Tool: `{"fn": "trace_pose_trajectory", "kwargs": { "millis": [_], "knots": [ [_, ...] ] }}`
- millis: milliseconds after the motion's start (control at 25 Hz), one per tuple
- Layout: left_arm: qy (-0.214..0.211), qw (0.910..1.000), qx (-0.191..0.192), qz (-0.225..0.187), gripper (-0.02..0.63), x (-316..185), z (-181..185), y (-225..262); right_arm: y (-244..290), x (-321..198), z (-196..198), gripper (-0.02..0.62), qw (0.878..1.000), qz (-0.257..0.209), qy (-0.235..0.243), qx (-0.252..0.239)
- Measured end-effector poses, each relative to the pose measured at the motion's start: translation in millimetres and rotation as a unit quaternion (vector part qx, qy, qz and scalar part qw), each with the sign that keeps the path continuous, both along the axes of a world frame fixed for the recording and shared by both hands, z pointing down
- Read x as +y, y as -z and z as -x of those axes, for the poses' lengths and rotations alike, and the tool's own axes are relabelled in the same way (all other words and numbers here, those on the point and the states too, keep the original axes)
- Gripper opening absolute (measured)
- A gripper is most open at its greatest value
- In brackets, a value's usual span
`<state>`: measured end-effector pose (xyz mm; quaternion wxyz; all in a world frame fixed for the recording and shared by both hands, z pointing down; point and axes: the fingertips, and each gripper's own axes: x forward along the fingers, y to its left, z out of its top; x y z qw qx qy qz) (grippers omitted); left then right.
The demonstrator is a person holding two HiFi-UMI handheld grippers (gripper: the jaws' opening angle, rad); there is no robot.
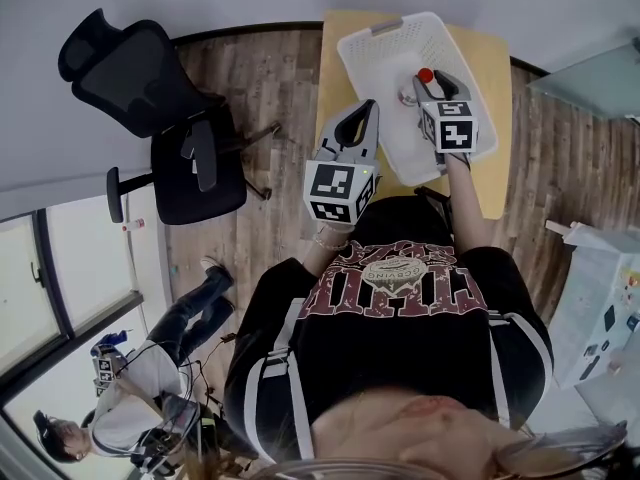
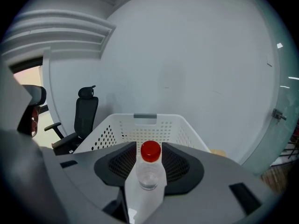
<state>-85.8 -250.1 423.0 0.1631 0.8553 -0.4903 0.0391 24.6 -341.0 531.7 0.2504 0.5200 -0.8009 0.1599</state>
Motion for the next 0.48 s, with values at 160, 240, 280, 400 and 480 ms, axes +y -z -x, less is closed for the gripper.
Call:
{"fn": "trace_pose_trajectory", "kwargs": {
  "millis": [160, 240, 280, 400, 480],
  "knots": [
    [0.005, 1.0, 0.0, 0.001, 0.046, -1, 3, 1, -8, -4, 0, 0.164, 1.0, 0.011, -0.001, 0.004],
    [0.006, 1.0, -0.001, 0.002, 0.047, -2, 4, 0, -12, -6, -1, 0.164, 1.0, 0.014, -0.003, 0.006],
    [0.006, 1.0, -0.001, 0.003, 0.046, -2, 4, 0, -14, -7, -1, 0.164, 1.0, 0.016, -0.004, 0.006],
    [0.008, 1.0, -0.003, 0.004, 0.046, -3, 4, -2, -18, -9, -2, 0.164, 1.0, 0.019, -0.006, 0.004],
    [0.009, 0.9999, -0.003, 0.005, 0.046, -3, 5, -3, -21, -10, -3, 0.164, 1.0, 0.019, -0.007, 0.003]
  ]
}}
